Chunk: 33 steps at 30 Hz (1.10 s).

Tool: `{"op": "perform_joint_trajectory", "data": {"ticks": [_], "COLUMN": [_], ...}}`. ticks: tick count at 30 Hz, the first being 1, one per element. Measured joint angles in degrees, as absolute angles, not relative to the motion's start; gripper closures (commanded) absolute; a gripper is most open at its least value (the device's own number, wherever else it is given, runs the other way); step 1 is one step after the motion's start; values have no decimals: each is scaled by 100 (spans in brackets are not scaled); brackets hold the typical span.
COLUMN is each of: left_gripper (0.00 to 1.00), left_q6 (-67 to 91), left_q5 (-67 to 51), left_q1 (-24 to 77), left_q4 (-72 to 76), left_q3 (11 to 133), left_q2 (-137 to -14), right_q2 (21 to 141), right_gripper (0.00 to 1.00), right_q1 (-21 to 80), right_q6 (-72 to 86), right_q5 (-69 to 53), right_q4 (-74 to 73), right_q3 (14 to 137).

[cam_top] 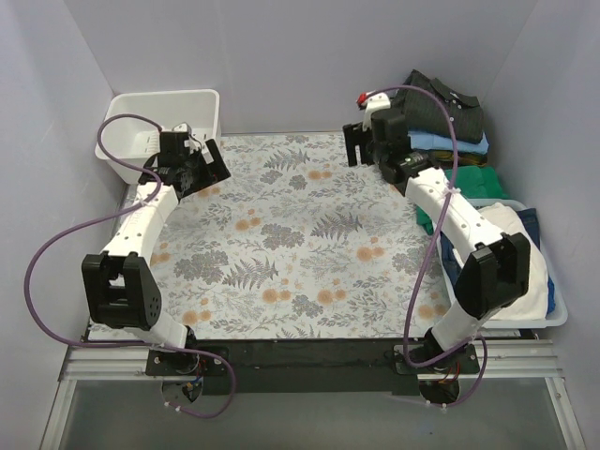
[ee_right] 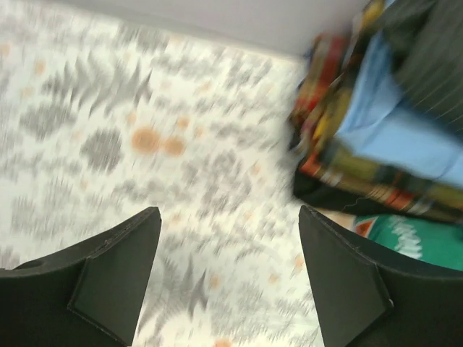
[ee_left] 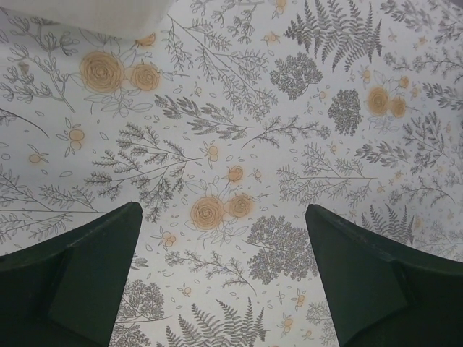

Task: Fold and stack the long sleeve shirts
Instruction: Neatly place the folded shirt to the corner

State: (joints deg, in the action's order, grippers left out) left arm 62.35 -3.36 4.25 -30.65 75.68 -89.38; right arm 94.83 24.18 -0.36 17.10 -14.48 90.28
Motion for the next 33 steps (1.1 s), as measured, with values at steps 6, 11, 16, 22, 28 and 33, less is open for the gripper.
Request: {"op": "perform_joint_trajectory", "data": {"ticks": [6, 11, 16, 22, 28, 33], "left_gripper": [2, 2, 2, 2, 2, 2], "left_q6": [6020, 5865, 5843, 5728, 5721, 5721], "left_q5": [-440, -550, -548, -366, -298, -200], "left_q1": [447, 517, 685, 1459, 1706, 1712], "left_q4": [-2989, -2987, -2976, -2742, -2508, -2222], "left_q3": [7572, 7465, 7172, 6351, 5666, 5400], "left_q2": [-8562, -8412, -8213, -7765, -7341, -7054], "right_q2": [8840, 8187, 7736, 7426, 7111, 6893], "right_gripper": [14, 14, 14, 15, 15, 15], "right_q1": [2893, 2939, 2936, 2936, 2939, 2939], "right_q6": [1, 189, 381, 576, 720, 781], "right_q5": [1264, 1070, 996, 880, 880, 880], "right_q4": [-1796, -2008, -2012, -2056, -2112, -2104], "right_q3": [7509, 6718, 6257, 5693, 5334, 5218]}}
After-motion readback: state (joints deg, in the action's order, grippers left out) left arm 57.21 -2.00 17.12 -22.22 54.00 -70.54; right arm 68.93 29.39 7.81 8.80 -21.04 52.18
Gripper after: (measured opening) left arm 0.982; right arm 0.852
